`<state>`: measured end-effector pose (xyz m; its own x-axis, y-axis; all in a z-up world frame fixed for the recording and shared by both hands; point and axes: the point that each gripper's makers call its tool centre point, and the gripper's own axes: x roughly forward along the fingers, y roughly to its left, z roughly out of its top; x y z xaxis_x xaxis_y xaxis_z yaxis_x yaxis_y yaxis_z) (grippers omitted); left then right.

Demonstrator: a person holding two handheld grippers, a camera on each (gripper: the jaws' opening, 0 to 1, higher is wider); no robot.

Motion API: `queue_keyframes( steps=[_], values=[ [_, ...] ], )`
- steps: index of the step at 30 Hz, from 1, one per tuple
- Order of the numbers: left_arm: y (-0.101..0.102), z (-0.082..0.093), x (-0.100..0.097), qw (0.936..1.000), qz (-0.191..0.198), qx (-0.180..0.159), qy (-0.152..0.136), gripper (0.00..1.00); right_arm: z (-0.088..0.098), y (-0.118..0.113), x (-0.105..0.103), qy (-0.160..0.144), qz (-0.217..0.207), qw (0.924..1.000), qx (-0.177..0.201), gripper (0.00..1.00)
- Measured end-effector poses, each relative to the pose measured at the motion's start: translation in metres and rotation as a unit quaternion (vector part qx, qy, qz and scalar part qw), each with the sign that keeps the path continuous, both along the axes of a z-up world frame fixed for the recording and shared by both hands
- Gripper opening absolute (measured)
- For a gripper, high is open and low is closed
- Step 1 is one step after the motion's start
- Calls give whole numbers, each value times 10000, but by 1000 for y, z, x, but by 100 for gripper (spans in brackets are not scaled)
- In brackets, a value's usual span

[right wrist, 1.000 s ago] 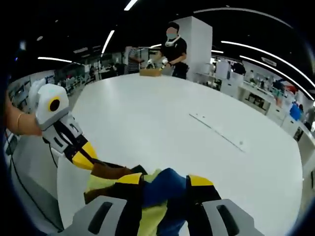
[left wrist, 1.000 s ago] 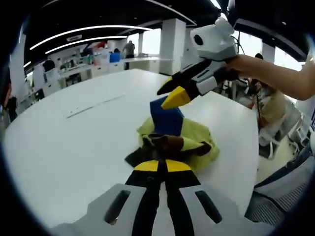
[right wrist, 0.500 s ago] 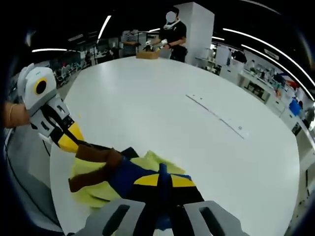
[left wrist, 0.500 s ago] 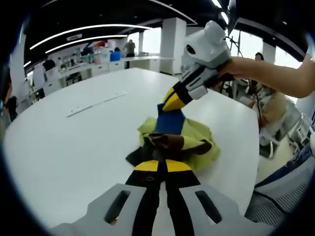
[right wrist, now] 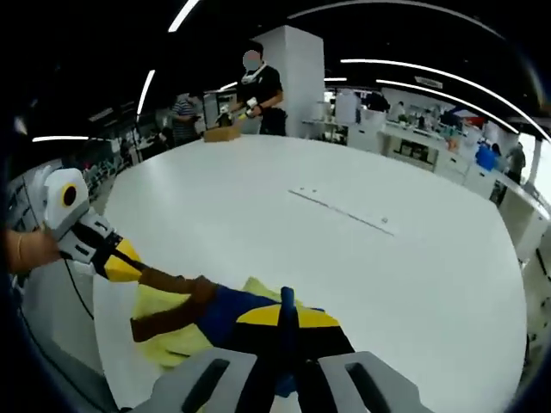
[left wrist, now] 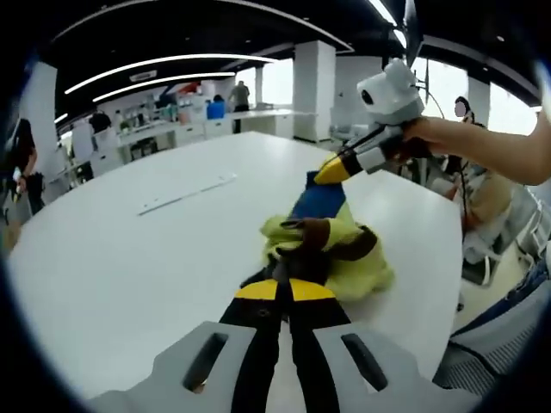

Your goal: Fold the garment on the visible template until the final outline fits inside the template.

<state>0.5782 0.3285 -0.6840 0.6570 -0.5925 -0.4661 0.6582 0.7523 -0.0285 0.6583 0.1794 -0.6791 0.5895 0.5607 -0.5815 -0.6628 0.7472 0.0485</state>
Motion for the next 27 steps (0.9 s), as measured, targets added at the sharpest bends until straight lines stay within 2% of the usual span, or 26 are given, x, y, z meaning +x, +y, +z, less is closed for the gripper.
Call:
queue_keyframes(
  steps=[8, 14, 17, 23, 27],
  values=[
    [16, 25, 15, 9987, 343, -130, -343, 0, 11, -30, 10, -193, -506, 9985, -57, 0],
    [29, 49, 32, 9949, 669, -255, -707, 0, 20, -46, 15, -234, -763, 9967, 120, 0],
    [34, 58, 39, 9931, 760, -192, -877, 0, 26, -52, 17, -306, -869, 9956, 184, 0],
    [37, 73, 58, 9903, 876, -287, -1043, 0, 40, -62, 28, -495, -1188, 9907, 432, 0],
    [36, 81, 71, 9883, 936, -413, -1131, 0, 49, -68, 40, -667, -1516, 9839, 674, 0]
  ],
)
